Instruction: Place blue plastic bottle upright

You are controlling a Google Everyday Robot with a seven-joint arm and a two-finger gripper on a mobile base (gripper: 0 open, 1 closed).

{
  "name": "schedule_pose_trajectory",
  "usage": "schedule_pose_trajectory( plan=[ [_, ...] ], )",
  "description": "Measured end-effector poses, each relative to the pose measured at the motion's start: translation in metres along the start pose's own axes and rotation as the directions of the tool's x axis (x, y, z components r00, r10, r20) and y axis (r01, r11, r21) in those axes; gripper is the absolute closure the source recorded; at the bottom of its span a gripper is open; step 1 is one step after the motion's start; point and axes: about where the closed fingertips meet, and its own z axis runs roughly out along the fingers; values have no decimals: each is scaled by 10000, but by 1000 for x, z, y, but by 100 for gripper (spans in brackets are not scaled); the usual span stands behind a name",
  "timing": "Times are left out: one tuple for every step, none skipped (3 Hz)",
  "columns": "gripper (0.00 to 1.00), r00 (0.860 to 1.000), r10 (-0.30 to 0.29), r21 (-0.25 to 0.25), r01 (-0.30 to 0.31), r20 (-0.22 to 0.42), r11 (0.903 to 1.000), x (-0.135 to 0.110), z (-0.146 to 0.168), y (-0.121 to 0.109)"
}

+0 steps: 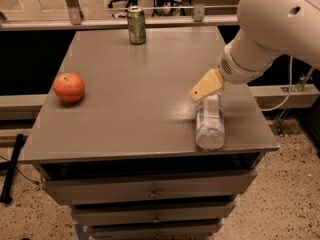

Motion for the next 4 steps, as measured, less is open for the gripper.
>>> schedule_pose_trajectory(
  plan=[
    [0, 10000, -1, 0, 1, 0, 10000, 0, 0, 0],
    [0, 9952, 972, -195, -970, 88, 9951, 1, -1, -1],
    [0, 9692, 2463, -362, -2462, -6, 9686, -4, 3, 2],
    [0, 9217, 3873, -420, -3880, -230, 9207, -10, 7, 9]
  ],
)
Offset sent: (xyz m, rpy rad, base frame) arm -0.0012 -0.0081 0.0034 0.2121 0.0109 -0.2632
